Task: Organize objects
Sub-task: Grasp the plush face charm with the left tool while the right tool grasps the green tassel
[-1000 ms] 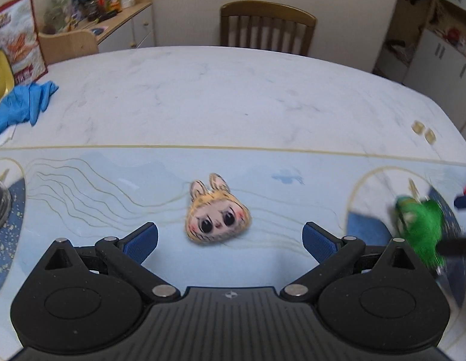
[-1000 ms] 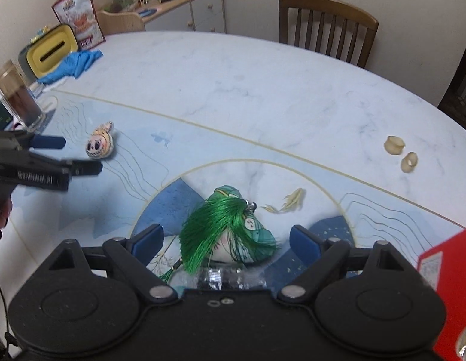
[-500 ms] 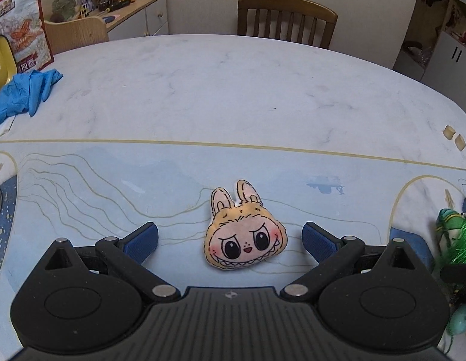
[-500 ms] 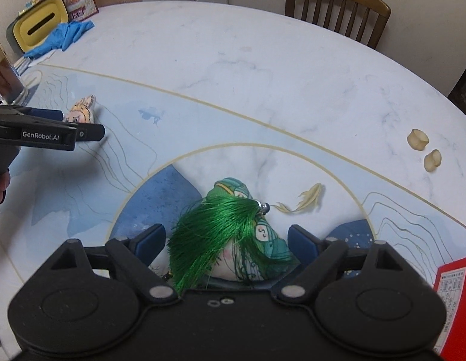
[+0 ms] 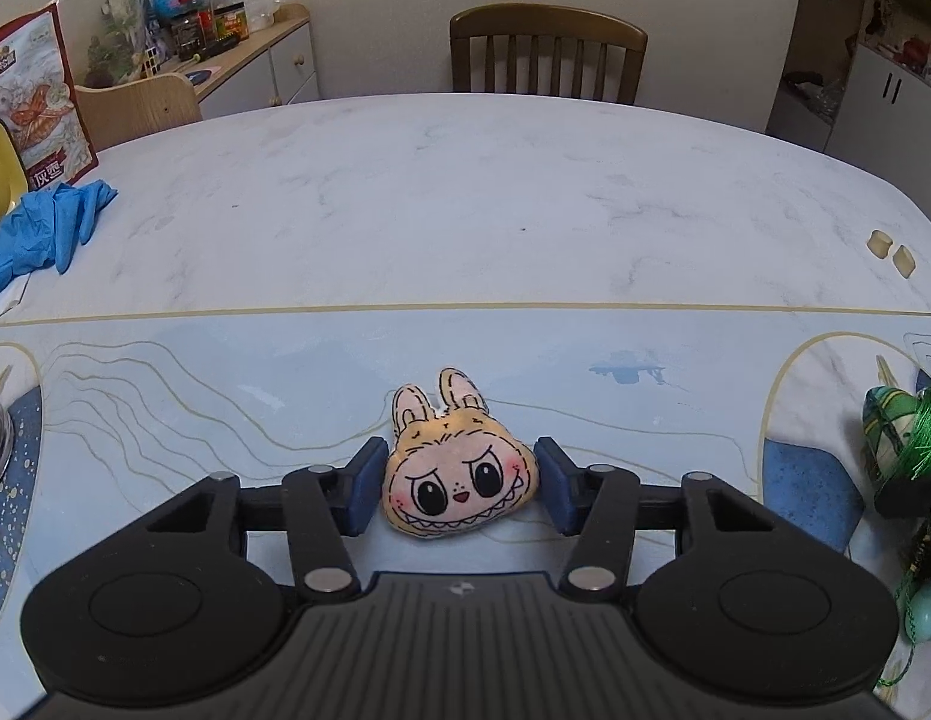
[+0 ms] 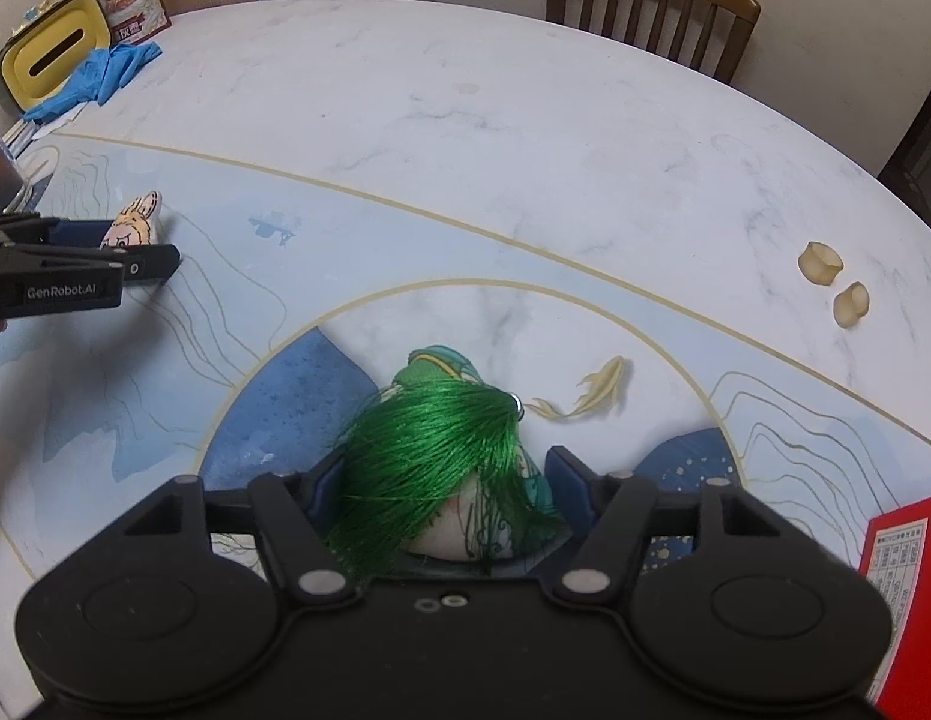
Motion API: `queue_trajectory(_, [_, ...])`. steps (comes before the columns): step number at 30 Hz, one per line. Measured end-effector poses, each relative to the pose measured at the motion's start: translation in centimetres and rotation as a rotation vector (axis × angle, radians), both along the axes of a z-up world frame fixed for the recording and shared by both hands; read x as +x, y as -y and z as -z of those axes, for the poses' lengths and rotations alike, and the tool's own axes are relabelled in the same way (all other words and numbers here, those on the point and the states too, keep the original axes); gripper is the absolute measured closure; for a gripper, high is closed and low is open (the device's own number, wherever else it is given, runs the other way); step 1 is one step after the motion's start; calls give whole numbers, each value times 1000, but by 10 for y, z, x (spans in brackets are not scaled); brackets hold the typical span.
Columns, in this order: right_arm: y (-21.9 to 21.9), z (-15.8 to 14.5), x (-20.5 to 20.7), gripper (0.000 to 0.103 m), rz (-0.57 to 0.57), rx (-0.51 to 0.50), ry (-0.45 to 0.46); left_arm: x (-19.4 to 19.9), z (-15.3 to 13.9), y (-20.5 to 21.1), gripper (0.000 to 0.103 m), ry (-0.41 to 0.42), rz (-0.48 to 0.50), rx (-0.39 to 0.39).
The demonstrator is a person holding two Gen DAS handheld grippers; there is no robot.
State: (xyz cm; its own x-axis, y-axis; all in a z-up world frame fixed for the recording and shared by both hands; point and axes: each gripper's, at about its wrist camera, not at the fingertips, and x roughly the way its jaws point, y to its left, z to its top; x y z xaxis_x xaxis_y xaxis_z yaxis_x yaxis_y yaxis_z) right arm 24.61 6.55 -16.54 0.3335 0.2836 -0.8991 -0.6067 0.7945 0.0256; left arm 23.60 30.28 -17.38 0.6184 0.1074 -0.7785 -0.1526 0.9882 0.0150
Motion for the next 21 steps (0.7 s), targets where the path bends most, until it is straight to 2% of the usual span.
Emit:
queue_trajectory(8, [10, -26, -1, 39, 46, 78, 21, -7, -18, 2, 52, 24, -3, 7])
queue_trajectory(13, [23, -56, -4, 39, 65, 134, 38, -15, -40, 8, 52, 42, 15, -6])
queue_trajectory(21, [55, -96, -13, 39, 96, 171, 62, -31, -80, 31, 52, 77, 81, -31])
